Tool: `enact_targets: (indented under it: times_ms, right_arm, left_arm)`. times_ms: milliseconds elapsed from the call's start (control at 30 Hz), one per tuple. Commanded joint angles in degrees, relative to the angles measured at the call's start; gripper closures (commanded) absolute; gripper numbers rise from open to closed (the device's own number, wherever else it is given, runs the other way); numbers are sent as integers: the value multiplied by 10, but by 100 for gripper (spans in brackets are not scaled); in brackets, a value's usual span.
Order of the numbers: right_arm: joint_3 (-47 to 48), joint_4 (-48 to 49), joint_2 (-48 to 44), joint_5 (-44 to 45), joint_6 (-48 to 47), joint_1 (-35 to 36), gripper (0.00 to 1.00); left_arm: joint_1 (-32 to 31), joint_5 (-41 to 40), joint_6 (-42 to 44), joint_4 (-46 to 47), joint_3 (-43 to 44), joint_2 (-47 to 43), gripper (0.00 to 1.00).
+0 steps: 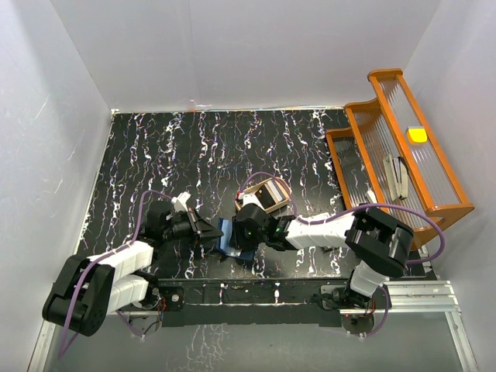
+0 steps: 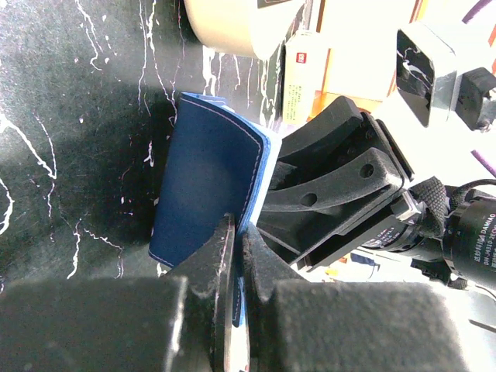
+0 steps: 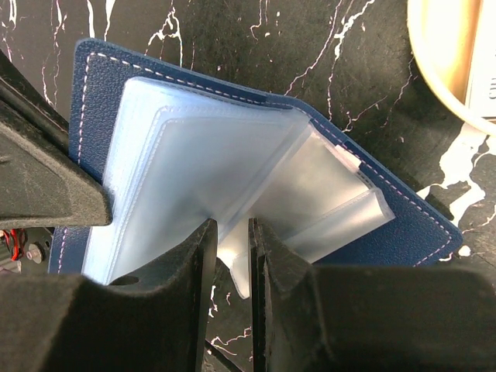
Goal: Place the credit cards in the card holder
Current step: Open the card holder at the center of the board.
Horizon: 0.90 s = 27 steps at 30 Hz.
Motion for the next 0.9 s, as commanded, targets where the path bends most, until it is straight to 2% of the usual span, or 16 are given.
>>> enact_targets:
  times_ms: [0, 100, 333, 467, 867]
  right_arm:
    - [2, 39, -6, 1, -6, 3, 78]
    - [6, 27, -18, 8, -5, 3, 75]
    - [20, -5, -78, 18, -1, 3, 59]
    - [32, -6, -83, 18, 11, 3, 52]
    - [59, -17, -46, 8, 26, 3, 47]
  left_arm:
    - [-1, 27, -13, 34, -3, -16, 100]
    - [-1, 14, 14, -15, 8, -15, 100]
    - [-1, -20, 60, -107, 33, -20, 100]
    - [-1, -25, 62, -117, 36, -26, 100]
    - [-1, -32, 61, -126, 34, -41, 100]
